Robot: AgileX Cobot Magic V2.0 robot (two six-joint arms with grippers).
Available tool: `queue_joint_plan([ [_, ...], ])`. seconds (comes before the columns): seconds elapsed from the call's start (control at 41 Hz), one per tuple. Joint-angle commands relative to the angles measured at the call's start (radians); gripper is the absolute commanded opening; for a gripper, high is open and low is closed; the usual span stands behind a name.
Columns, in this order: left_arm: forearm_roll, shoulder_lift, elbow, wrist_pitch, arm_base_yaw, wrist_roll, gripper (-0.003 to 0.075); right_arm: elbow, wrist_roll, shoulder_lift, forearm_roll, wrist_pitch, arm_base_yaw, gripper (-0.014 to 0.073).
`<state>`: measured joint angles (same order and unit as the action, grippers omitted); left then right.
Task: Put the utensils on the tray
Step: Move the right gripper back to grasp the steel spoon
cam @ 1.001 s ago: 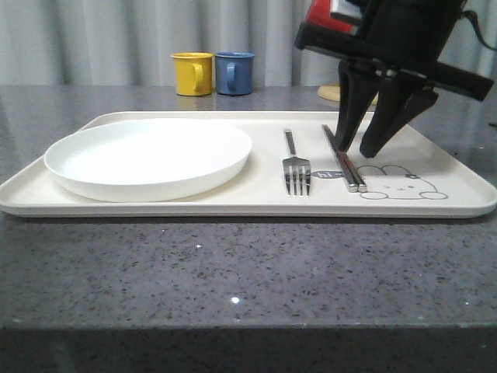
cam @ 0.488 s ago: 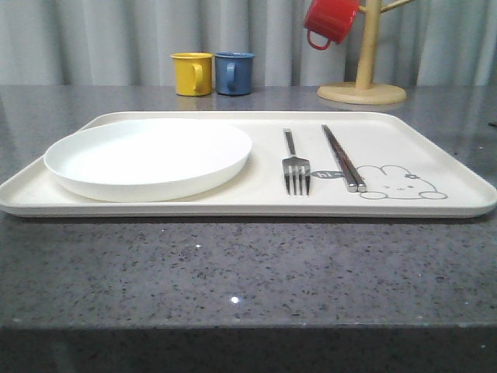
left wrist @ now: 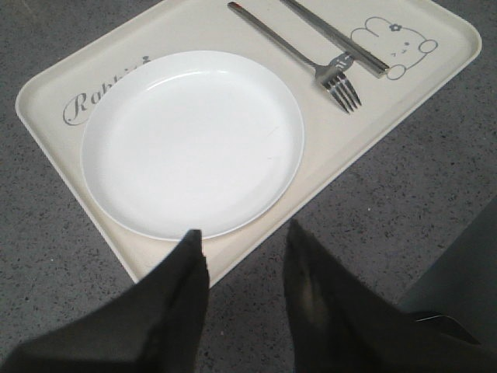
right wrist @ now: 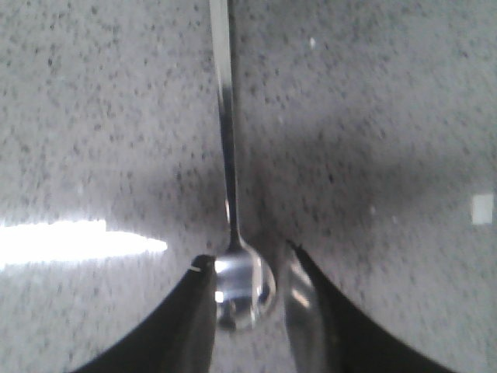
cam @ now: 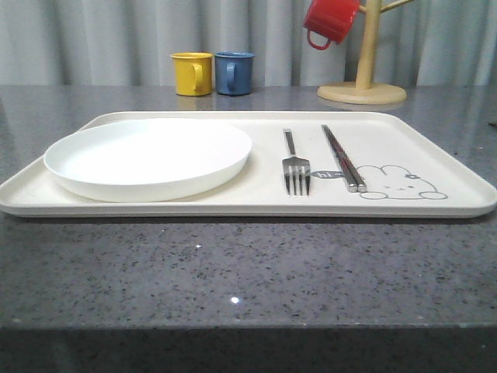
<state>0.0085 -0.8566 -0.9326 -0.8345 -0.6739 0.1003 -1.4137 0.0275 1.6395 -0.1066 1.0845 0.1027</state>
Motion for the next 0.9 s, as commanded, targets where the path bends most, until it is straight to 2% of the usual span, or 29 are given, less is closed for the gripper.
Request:
queue_joint_plan([
  [0.0,-0.001,0.003,-0.025,0.069,-0.009,-0.008,0.023,-0.03,-0.016,-0.007,-0.007,-0.079,0.005,0.0257],
  [0.391,-0.001,0.003,-0.025,0.069,-0.009,-0.008,0.023,-0.03,-0.016,0.088,0.001,-0.118,0.005,0.0255],
  [0.586,-0.001,0.003,-0.025,0.069,-0.009,-0.008,0.023,-0.03,-0.016,0.092,0.007,-0.109,0.005,0.0147],
  [0.879,-0.001,0.003,-0.025,0.069,-0.009,-0.008,0.023,-0.03,-0.017,0.112,0.01,-0.102,0.005,0.0142],
])
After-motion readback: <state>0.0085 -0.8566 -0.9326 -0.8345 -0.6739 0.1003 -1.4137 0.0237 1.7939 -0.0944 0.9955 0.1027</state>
